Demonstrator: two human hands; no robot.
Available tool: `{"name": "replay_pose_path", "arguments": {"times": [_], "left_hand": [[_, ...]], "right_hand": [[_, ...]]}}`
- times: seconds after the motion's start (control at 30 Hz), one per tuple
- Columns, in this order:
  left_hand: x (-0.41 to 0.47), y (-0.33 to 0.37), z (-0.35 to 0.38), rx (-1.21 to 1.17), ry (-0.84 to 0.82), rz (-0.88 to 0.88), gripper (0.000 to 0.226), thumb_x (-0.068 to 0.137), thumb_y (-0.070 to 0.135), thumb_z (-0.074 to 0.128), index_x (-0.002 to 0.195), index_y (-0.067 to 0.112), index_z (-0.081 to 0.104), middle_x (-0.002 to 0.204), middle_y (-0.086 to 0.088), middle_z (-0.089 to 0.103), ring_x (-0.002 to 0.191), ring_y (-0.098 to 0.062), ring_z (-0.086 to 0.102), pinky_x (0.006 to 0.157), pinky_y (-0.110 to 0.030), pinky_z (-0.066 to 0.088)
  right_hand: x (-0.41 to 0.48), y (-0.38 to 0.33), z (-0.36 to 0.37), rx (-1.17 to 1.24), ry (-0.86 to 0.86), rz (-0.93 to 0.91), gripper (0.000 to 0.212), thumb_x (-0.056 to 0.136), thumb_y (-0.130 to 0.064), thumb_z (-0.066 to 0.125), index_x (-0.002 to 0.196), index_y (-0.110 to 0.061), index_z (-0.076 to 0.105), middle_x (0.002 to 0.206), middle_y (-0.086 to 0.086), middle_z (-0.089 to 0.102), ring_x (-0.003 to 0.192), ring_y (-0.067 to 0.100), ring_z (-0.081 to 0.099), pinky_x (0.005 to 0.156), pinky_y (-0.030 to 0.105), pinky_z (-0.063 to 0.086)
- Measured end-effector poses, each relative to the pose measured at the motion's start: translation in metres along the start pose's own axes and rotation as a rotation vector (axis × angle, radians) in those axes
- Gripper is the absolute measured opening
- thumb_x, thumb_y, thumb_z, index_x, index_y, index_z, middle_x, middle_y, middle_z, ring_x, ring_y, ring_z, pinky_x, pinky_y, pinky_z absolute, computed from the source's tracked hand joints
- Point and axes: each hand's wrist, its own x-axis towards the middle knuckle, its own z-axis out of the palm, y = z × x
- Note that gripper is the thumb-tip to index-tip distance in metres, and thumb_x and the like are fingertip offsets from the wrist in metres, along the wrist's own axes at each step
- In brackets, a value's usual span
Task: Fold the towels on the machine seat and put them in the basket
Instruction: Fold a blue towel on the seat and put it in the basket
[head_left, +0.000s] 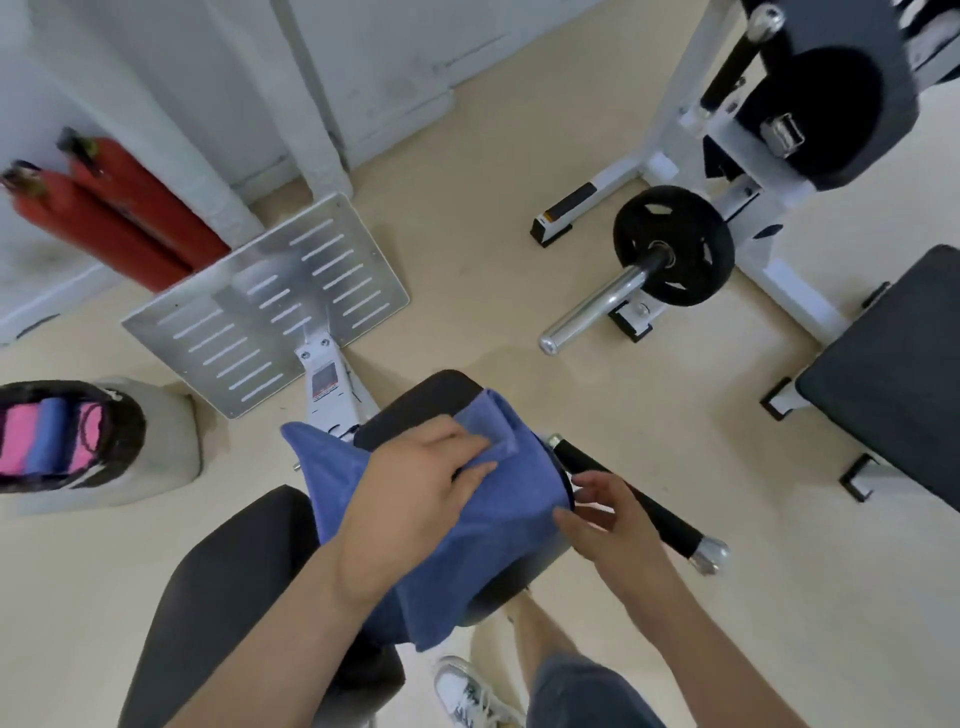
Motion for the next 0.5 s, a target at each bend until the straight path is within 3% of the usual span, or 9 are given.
{"name": "replay_pose_path", "arguments": {"times": [0.17, 0.27, 0.33, 0.4, 0.5], "left_hand": [[-0.014, 0.026, 0.041, 0.165, -0.066, 0.081, 0.039, 0.090, 0.040, 0.035, 0.083, 0.022, 0.068, 0.077, 0.006, 0.059, 0.066, -0.012, 0.058, 0.052, -0.029, 0.048], [-0.016, 0.025, 0.060, 0.222, -0.051, 0.058, 0.035, 0.087, 0.039, 0.039, 0.075, 0.023, 0.067, 0.069, 0.005, 0.058, 0.058, -0.014, 0.059, 0.047, -0.023, 0.039], [-0.019, 0.023, 0.066, 0.227, -0.042, 0.003, 0.030, 0.087, 0.039, 0.045, 0.077, 0.024, 0.069, 0.069, 0.006, 0.061, 0.058, -0.014, 0.060, 0.048, -0.021, 0.038], [-0.022, 0.024, 0.068, 0.200, -0.032, -0.035, 0.021, 0.089, 0.035, 0.054, 0.085, 0.025, 0.071, 0.074, 0.006, 0.064, 0.063, -0.013, 0.061, 0.054, -0.020, 0.039], [-0.023, 0.026, 0.066, 0.154, -0.017, -0.060, 0.030, 0.090, 0.040, 0.046, 0.092, 0.024, 0.071, 0.080, 0.006, 0.066, 0.070, -0.010, 0.060, 0.061, -0.016, 0.040]], "right_hand": [[-0.003, 0.013, 0.014, 0.034, 0.092, -0.110, 0.039, 0.081, -0.012, 0.072, 0.115, -0.028, 0.060, 0.107, -0.005, 0.055, 0.093, 0.013, 0.061, 0.071, 0.018, 0.047], [-0.010, 0.015, 0.021, 0.117, 0.191, -0.149, 0.037, 0.079, -0.007, 0.073, 0.110, -0.023, 0.062, 0.102, -0.009, 0.056, 0.089, 0.009, 0.060, 0.073, 0.018, 0.049], [-0.014, 0.018, 0.026, 0.257, 0.207, -0.094, 0.033, 0.077, 0.001, 0.072, 0.099, -0.021, 0.060, 0.092, -0.007, 0.060, 0.079, 0.011, 0.060, 0.065, 0.015, 0.048], [-0.014, 0.021, 0.028, 0.438, 0.186, 0.013, 0.030, 0.078, 0.006, 0.068, 0.087, -0.021, 0.061, 0.083, 0.003, 0.062, 0.067, 0.017, 0.057, 0.057, 0.021, 0.046], [-0.016, 0.024, 0.025, 0.710, 0.047, 0.174, 0.012, 0.082, 0.003, 0.066, 0.088, -0.006, 0.063, 0.078, 0.015, 0.057, 0.059, 0.017, 0.050, 0.050, 0.023, 0.039]]}}
